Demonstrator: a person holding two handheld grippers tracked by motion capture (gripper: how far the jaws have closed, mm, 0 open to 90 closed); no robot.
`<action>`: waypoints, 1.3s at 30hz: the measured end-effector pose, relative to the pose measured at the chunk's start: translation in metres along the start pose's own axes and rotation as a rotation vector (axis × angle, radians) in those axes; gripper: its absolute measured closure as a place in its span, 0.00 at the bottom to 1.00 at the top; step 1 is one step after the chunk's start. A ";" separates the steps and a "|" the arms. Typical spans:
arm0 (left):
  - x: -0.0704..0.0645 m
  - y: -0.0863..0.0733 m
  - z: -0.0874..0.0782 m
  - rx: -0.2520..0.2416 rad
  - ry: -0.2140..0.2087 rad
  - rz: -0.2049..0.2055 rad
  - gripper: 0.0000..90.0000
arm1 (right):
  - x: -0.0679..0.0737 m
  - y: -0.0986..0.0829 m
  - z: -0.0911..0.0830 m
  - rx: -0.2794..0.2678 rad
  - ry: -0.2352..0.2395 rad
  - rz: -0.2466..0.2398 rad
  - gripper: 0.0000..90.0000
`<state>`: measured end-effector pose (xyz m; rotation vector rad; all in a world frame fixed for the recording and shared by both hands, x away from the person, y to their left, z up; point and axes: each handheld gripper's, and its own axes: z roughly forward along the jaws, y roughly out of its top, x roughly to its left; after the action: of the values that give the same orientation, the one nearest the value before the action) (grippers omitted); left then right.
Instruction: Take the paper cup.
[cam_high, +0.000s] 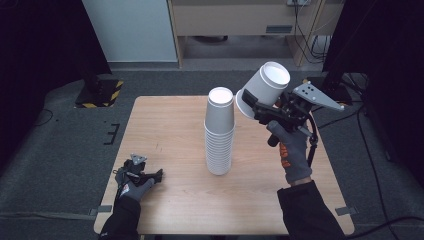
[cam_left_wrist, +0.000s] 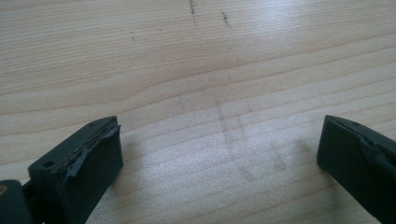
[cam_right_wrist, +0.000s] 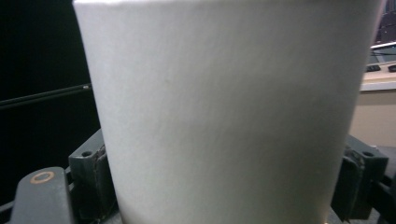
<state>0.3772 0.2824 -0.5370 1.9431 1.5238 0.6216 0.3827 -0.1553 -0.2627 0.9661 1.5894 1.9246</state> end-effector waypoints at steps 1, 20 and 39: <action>0.000 0.000 0.000 0.000 0.000 0.000 0.00 | -0.001 -0.001 -0.002 -0.001 -0.005 0.001 0.17; 0.000 0.000 0.000 0.000 0.000 0.000 0.00 | -0.027 -0.036 -0.036 0.042 -0.064 0.067 0.17; 0.000 0.000 0.000 0.000 0.001 0.000 0.00 | -0.040 -0.068 -0.058 0.072 -0.086 0.125 0.17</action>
<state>0.3771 0.2823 -0.5370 1.9432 1.5246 0.6221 0.3591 -0.2061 -0.3428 1.1881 1.5920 1.8913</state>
